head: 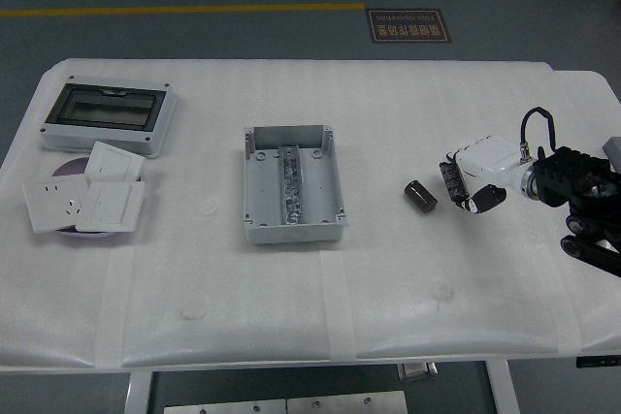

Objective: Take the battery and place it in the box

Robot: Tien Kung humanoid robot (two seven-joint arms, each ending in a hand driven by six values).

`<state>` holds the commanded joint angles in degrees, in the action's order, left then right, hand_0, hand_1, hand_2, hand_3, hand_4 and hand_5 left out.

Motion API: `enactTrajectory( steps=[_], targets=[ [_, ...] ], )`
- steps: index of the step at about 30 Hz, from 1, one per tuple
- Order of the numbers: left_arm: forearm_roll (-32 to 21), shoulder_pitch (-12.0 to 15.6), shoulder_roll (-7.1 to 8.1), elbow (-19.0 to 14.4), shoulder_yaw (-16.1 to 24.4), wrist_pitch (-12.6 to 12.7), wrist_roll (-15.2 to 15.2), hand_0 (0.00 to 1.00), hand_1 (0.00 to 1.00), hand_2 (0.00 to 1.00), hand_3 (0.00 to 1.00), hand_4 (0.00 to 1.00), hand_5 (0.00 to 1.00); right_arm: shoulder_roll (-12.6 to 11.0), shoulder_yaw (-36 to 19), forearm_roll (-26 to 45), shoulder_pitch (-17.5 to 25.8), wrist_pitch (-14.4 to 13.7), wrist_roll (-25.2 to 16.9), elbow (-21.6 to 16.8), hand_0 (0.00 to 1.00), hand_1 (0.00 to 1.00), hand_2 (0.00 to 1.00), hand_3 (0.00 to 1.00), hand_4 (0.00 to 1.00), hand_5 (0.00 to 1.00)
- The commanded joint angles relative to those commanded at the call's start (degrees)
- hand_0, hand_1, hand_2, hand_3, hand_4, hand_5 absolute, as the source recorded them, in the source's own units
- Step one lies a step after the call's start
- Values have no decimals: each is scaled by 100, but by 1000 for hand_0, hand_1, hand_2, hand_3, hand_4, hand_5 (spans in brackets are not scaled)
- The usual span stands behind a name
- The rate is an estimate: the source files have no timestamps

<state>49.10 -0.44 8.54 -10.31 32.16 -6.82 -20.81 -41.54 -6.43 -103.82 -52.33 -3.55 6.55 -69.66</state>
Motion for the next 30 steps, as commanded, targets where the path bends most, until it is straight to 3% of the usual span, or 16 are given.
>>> enactTrajectory(
  steps=[5, 6, 10, 14, 17, 18, 23, 24, 29, 30],
  targets=[
    [68, 4, -16, 0, 30, -8, -10, 703, 695, 612, 652, 675, 343, -113, -642, 13, 25, -1, 64, -475, 730, 599, 597, 647, 137, 33],
    [83, 6, -17, 0, 43, -9, -14, 702, 695, 610, 651, 676, 345, -117, -771, 47, 46, 1, 79, -572, 719, 598, 600, 649, 196, 53],
    [174, 22, -35, 0, 116, -22, -42, 702, 695, 610, 651, 676, 345, -25, -1384, 482, 238, 26, 118, -1030, 719, 598, 600, 649, 196, 53],
    [234, 42, -65, 0, 150, -47, -77, 701, 693, 608, 652, 678, 353, 264, -2009, 1152, 445, 26, 25, -1523, 721, 599, 603, 658, 230, 66],
    [271, 52, -75, 0, 171, -64, -104, 701, 693, 608, 652, 678, 353, 609, -2458, 1685, 608, -25, -63, -1902, 721, 599, 603, 658, 230, 66],
    [275, 54, -76, 0, 172, -68, -110, 700, 692, 609, 651, 686, 368, 687, -2555, 1809, 641, -33, -82, -1978, 715, 601, 615, 669, 208, 22],
    [263, 71, -95, 0, 156, -85, -124, 700, 692, 609, 651, 686, 368, 1259, -2839, 2347, 854, -171, -201, -1958, 715, 601, 615, 669, 208, 22],
    [251, 73, -99, 0, 140, -78, -109, 700, 692, 608, 648, 691, 374, 1349, -2803, 2376, 881, -198, -221, -1910, 716, 607, 637, 675, 298, 57],
    [243, 75, -104, 0, 132, -57, -70, 700, 692, 608, 648, 691, 374, 1621, -2514, 2150, 952, -355, -273, -1662, 716, 607, 637, 675, 298, 57],
    [252, 75, -105, 0, 141, -63, -75, 699, 691, 607, 646, 691, 374, 1653, -2456, 2062, 952, -371, -273, -1615, 758, 660, 692, 725, 580, 192]
  ],
)
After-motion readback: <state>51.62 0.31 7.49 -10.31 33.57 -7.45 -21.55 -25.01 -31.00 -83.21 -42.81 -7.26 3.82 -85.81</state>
